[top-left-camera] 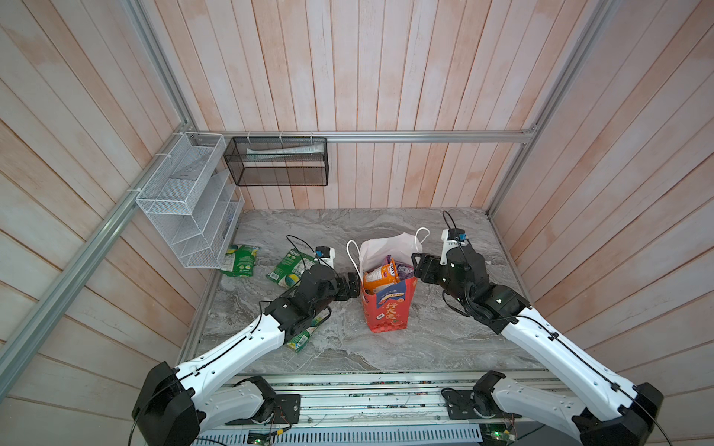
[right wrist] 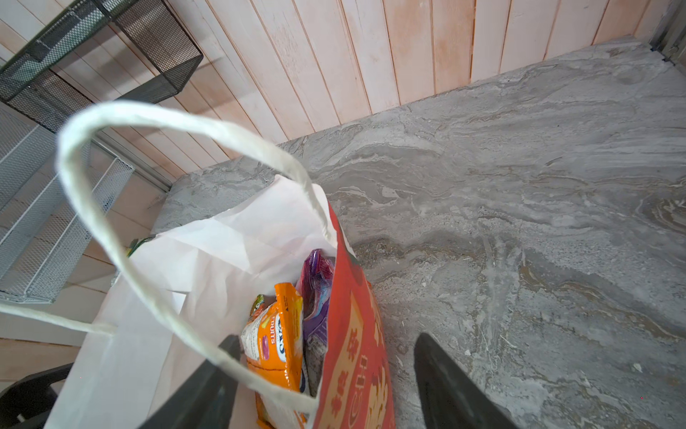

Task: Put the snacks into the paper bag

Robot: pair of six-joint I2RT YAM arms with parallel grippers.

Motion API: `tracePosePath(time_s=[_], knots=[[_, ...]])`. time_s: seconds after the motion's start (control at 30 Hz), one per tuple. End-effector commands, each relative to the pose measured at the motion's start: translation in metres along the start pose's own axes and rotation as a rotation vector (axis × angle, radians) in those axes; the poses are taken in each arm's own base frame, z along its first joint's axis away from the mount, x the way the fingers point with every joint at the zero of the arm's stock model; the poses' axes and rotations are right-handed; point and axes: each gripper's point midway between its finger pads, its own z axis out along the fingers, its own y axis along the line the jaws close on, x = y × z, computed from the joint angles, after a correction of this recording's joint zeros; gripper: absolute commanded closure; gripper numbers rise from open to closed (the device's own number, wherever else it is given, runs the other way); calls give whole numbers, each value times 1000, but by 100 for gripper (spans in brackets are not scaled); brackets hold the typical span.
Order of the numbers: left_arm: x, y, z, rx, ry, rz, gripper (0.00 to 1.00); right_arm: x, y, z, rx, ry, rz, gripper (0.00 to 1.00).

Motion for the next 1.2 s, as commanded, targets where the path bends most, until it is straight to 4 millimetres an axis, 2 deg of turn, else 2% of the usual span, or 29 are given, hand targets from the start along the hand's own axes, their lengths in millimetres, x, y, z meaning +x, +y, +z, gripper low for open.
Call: tracePosePath(time_s=[0.0, 0.13, 0.5, 0.67, 0.83, 1.0, 1.17], knots=[[4, 0, 4, 11, 7, 16, 0, 8, 5, 5, -21, 19, 31, 30], [4, -2, 5, 16, 10, 16, 0, 14, 5, 10, -6, 48, 45, 42], [1, 0, 0, 12, -8, 13, 0, 15, 4, 5, -7, 38, 96, 61], [-2, 1, -4, 4, -15, 13, 0, 14, 4, 7, -4, 34, 75, 74], [-13, 3, -19, -12, -49, 20, 0, 16, 6, 12, -4, 47, 50, 83], [-28, 11, -43, -49, -117, 25, 0, 18, 6, 16, 1, 59, 36, 92], [-39, 31, -64, -144, -193, -14, 0, 17, 4, 16, 11, 47, 29, 94]])
